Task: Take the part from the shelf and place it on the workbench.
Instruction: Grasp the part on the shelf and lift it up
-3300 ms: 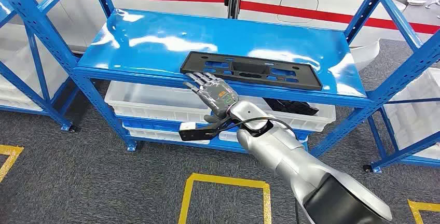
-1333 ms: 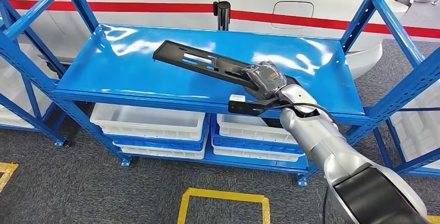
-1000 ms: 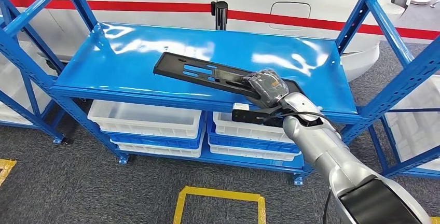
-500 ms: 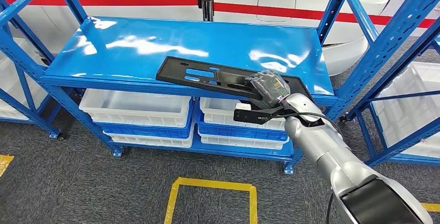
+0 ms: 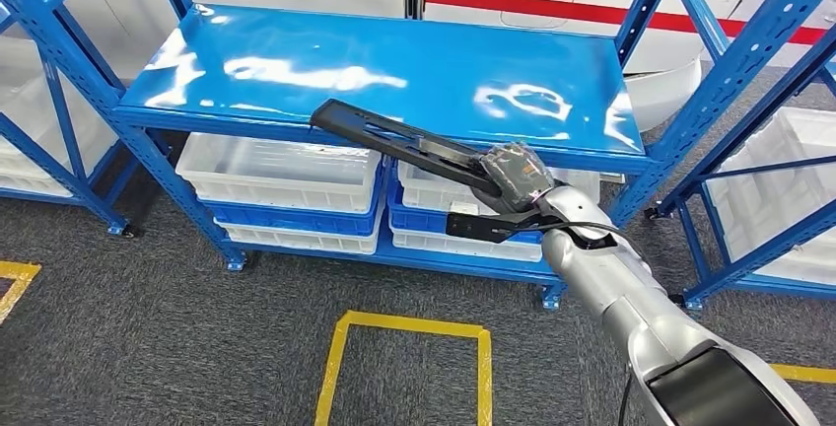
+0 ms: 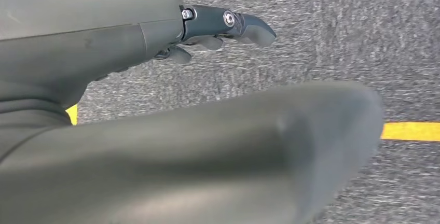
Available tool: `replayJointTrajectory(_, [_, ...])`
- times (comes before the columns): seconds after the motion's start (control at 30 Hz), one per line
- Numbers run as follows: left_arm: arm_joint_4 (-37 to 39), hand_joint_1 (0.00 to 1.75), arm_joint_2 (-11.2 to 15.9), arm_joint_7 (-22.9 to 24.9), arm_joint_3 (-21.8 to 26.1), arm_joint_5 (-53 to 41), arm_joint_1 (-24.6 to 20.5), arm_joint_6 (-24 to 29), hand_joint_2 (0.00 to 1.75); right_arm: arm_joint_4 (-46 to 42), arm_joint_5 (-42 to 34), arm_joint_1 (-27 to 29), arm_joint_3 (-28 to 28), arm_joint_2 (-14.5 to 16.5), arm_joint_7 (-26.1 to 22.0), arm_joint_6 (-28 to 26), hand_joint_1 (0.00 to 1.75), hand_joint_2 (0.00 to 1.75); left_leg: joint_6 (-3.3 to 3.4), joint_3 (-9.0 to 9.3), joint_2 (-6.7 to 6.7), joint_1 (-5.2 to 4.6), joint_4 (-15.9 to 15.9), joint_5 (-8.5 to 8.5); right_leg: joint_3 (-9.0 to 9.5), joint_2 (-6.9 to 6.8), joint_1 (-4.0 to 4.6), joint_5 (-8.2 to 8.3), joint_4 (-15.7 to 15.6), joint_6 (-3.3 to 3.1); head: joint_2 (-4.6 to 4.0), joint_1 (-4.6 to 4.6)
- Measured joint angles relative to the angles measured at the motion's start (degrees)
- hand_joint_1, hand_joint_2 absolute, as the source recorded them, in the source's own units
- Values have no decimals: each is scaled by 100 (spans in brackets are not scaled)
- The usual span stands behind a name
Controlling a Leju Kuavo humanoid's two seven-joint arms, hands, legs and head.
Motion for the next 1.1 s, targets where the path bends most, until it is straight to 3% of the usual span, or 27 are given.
replayJointTrajectory(0.03, [-1,0,-3,1,0,-9,0,1,0,-3,3,2,-3,3,8,-3,175,175,-35,-37,1,-6,-4,54,248,3,15,-12,-362,-24,0,-6])
replayJointTrajectory(0.07, [-1,0,-3,2,0,-20,1,2,0,-5,6,3,-7,5,12,-7,175,175,-70,-57,2,-11,-5,102,372,10,34,-48,-595,-62,0,-8])
replayJointTrajectory(0.1, [-2,0,-4,3,0,-29,2,1,0,-7,9,6,-9,6,17,-10,175,175,-102,-68,2,-9,-14,145,395,17,65,-67,-680,-98,0,-11])
replayJointTrajectory(0.17, [-2,0,0,5,0,-45,5,-3,0,-7,19,10,-16,4,54,-20,175,175,-182,-98,-8,9,-22,179,313,15,40,21,-693,-208,0,-16])
replayJointTrajectory(0.2, [-1,0,2,7,0,-50,8,-4,0,-8,22,8,-22,5,77,-35,175,175,-214,-138,-18,22,34,77,289,7,16,82,-708,-283,0,-21])
replayJointTrajectory(0.23, [-1,0,4,9,0,-58,11,-5,0,-8,25,9,-32,9,98,-62,175,175,-245,-201,-30,36,191,-126,247,0,-16,158,-729,-356,0,-30])
replayJointTrajectory(0.3, [1,0,4,11,0,-74,10,-6,0,-9,12,12,-54,18,114,-134,175,175,-286,-364,-44,63,822,-709,122,-4,-20,294,-734,-430,0,-46])
replayJointTrajectory(0.33, [1,0,3,13,0,-81,9,-5,0,-9,-1,21,-70,20,115,-179,175,175,-313,-433,-46,72,1190,-921,46,-4,-11,355,-729,-434,0,-51])
replayJointTrajectory(0.37, [1,0,4,17,0,-86,7,-5,0,-10,-22,33,-93,20,115,-222,175,175,-333,-455,-46,79,1466,-1003,-30,-4,-3,412,-723,-427,0,-49])
replayJointTrajectory(0.4, [1,0,4,24,0,-89,6,-4,0,-10,-43,48,-121,19,115,-265,175,175,-346,-400,-45,86,1572,-958,-103,-3,0,464,-713,-413,0,-52])
replayJointTrajectory(0.43, [1,0,4,34,0,-93,5,-2,0,-13,-66,66,-158,15,114,-309,175,175,-349,-238,-44,95,1482,-829,-178,-2,1,513,-698,-389,0,-51])
replayJointTrajectory(0.47, [1,0,4,44,0,-96,2,-1,0,-21,-84,79,-197,10,112,-348,175,175,-342,30,-45,103,1184,-689,-246,-1,0,556,-676,-363,0,-53])
replayJointTrajectory(0.53, [-1,0,5,56,0,-104,-12,-1,0,-54,-102,90,-274,-4,109,-407,175,175,-295,594,-64,96,416,-661,-352,-2,6,633,-639,-295,0,-49])
replayJointTrajectory(0.57, [-1,0,5,58,0,-107,-17,-1,0,-72,-104,91,-302,-10,109,-428,175,175,-257,749,-76,79,165,-705,-376,-6,10,670,-633,-255,0,-47])
replayJointTrajectory(0.6, [-2,0,5,60,0,-110,-21,-2,0,-88,-107,91,-321,-13,109,-446,175,175,-217,799,-85,53,51,-751,-389,-9,10,714,-640,-210,0,-52])
replayJointTrajectory(0.67, [-2,0,2,60,0,-118,-24,-5,0,-106,-109,99,-346,-22,109,-473,175,175,-116,752,-71,31,-3,-649,-401,-12,9,791,-667,-130,0,-65])
replayJointTrajectory(0.7, [-2,0,-4,58,0,-127,-30,-8,0,-112,-111,105,-366,-33,109,-485,175,175,-64,721,-55,33,-38,-582,-443,-9,10,753,-639,-114,0,-68])
replayJointTrajectory(0.77, [-2,0,-17,52,0,-147,-42,-11,0,-117,-123,118,-412,-60,109,-502,175,175,36,611,-20,50,-95,-419,-611,-5,10,392,-275,-150,0,-48])
replayJointTrajectory(0.83, [-2,0,-27,47,0,-162,-49,-11,0,-120,-158,144,-452,-79,97,-513,175,175,74,440,-6,35,-93,-282,-837,-2,-9,-102,497,-175,0,-31])
replayJointTrajectory(0.87, [-2,0,-33,47,0,-167,-49,-10,0,-120,-177,166,-471,-91,88,-515,175,175,72,350,-5,32,-90,-215,-896,-2,-20,-230,842,-145,0,-26])
replayJointTrajectory(0.9, [-2,0,-41,48,0,-171,-50,-11,0,-120,-191,188,-491,-104,79,-515,175,175,62,262,-4,32,-87,-147,-874,-3,-29,-243,1029,-87,0,-24])
replayJointTrajectory(0.93, [-2,0,-51,49,0,-174,-51,-11,0,-121,-200,208,-513,-115,73,-515,175,175,46,177,-3,34,-83,-82,-743,-3,-38,-161,993,-17,0,-20])
replayJointTrajectory(1.0, [-2,0,-71,50,0,-180,-53,-13,0,-134,-204,224,-554,-126,67,-515,175,175,-5,33,-1,36,-70,37,-198,-6,-62,23,339,75,0,-19])
replayJointTrajectory(1.03, [-3,0,-76,50,0,-182,-56,-13,0,-150,-205,223,-570,-126,65,-515,175,175,-38,-26,2,30,-63,90,126,-2,-52,21,-122,69,0,-16])
replayJointTrajectory(1.1, [-5,0,-80,50,0,-186,-61,-22,0,-186,-211,224,-595,-126,59,-516,175,175,-100,-88,11,11,-68,203,469,19,-12,-40,-682,1,0,-23])
